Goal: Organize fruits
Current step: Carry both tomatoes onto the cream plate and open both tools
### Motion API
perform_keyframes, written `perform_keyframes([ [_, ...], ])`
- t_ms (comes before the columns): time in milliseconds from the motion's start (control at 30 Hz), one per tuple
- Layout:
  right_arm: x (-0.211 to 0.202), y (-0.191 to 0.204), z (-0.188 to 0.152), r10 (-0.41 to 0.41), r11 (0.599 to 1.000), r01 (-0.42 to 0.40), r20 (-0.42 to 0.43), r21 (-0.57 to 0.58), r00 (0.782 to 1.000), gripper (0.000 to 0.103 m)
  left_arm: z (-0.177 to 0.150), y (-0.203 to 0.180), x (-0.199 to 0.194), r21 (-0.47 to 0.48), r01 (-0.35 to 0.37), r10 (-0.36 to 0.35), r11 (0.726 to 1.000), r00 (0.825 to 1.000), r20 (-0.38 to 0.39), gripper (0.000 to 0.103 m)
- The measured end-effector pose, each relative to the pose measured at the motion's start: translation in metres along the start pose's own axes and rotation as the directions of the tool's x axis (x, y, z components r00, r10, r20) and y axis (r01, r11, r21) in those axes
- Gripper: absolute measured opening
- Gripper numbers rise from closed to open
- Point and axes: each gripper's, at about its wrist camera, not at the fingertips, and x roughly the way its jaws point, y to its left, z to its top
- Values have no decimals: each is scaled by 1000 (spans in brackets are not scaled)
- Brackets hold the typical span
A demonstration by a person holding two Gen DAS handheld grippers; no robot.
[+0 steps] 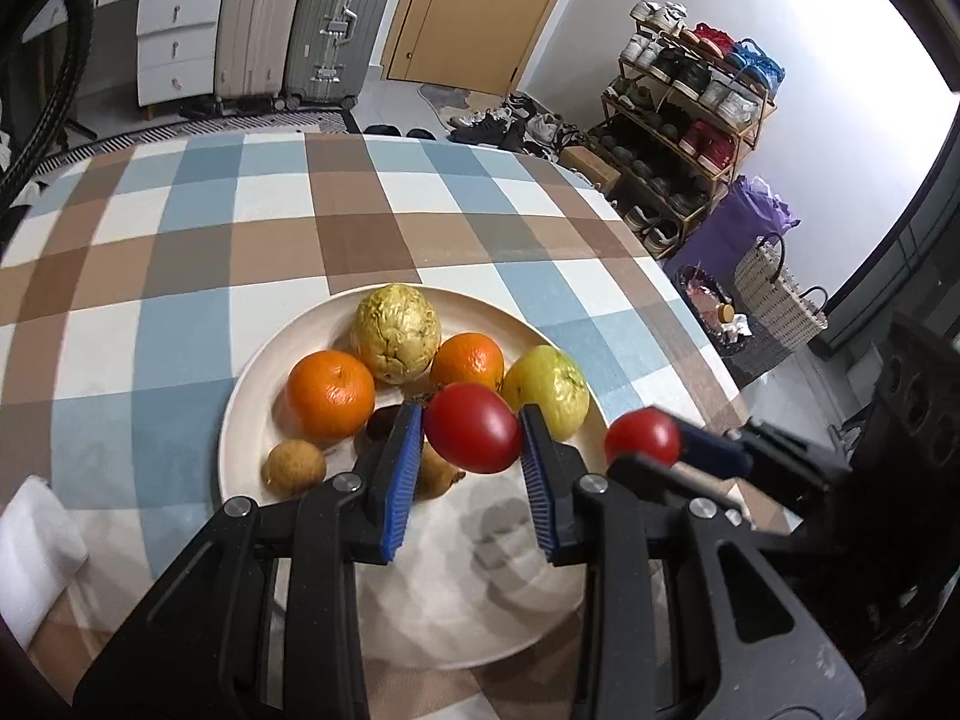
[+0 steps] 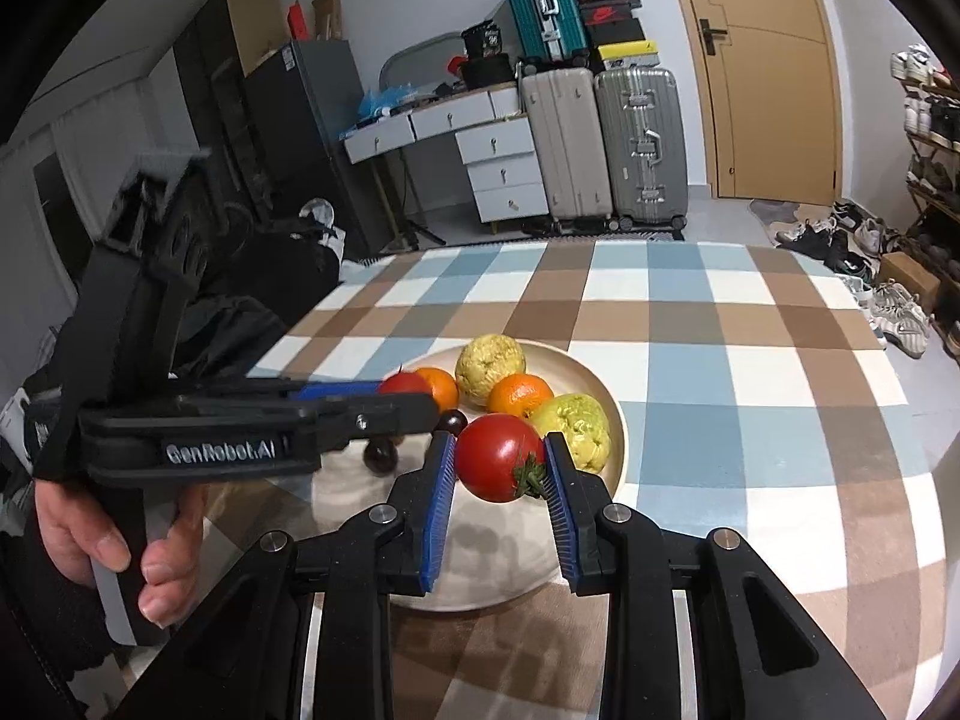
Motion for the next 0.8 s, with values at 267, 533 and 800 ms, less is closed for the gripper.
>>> perform_keyframes([
  [267,27,-2,-8,35,999,-36,-54,-18,998,30,2,5,23,-14,54,-54,998,998,-40,30],
  [533,42,-1,-11,41,999,-43,-79,-24,996,30,2,2,37,-14,82,-83,997,994,-78,30],
  [800,46,-4,-12,30,999,-31,-79,-18,996,30,3,0,42,-15,76,-77,997,993,-90,30],
])
